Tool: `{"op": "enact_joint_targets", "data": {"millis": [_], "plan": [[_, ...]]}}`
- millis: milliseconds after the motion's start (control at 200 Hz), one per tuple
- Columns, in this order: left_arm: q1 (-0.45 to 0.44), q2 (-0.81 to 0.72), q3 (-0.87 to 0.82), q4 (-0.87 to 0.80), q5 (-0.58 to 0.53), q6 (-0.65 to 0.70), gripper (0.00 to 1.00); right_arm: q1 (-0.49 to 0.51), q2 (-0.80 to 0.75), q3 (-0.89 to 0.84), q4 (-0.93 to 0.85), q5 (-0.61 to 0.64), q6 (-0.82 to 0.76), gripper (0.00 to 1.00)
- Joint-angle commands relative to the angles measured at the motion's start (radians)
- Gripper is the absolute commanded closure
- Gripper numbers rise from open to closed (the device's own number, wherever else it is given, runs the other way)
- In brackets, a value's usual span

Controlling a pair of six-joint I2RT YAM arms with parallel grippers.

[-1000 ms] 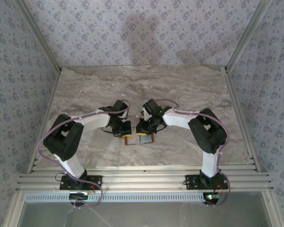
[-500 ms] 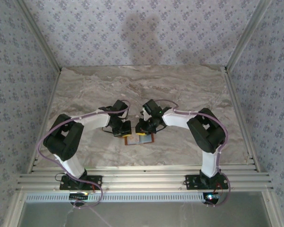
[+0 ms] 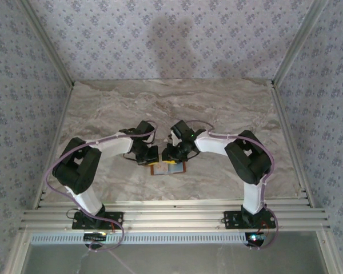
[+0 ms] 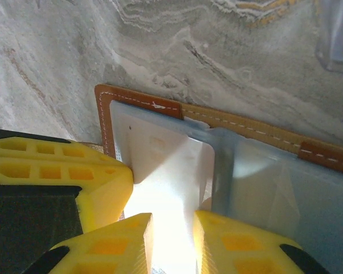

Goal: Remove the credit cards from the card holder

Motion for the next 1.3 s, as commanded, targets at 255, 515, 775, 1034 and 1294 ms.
{"op": "enact_joint_targets", "data": {"millis": [255, 515, 775, 1034, 1294], "plan": [[-0.009, -0.004, -0.002, -0.050, -0.036, 0.008, 0.90, 0.013, -0.026, 0.031, -0.185, 0.126, -0.035, 0.72], [-0.009, -0.006, 0.005, -0.059, -0.044, 0.011, 0.90, 0.016, -0.059, 0.046, -0.204, 0.139, -0.038, 0.69], [-0.014, -0.028, 0.052, -0.080, -0.029, 0.014, 0.90, -0.006, -0.097, 0.006, -0.124, 0.065, -0.006, 0.69], [-0.038, 0.008, 0.064, -0.069, -0.003, 0.018, 0.90, -0.017, -0.066, -0.006, -0.123, 0.064, -0.025, 0.71], [-0.037, 0.045, 0.051, -0.073, -0.023, 0.025, 0.90, -0.017, -0.026, -0.008, -0.125, 0.068, -0.041, 0.72]]}}
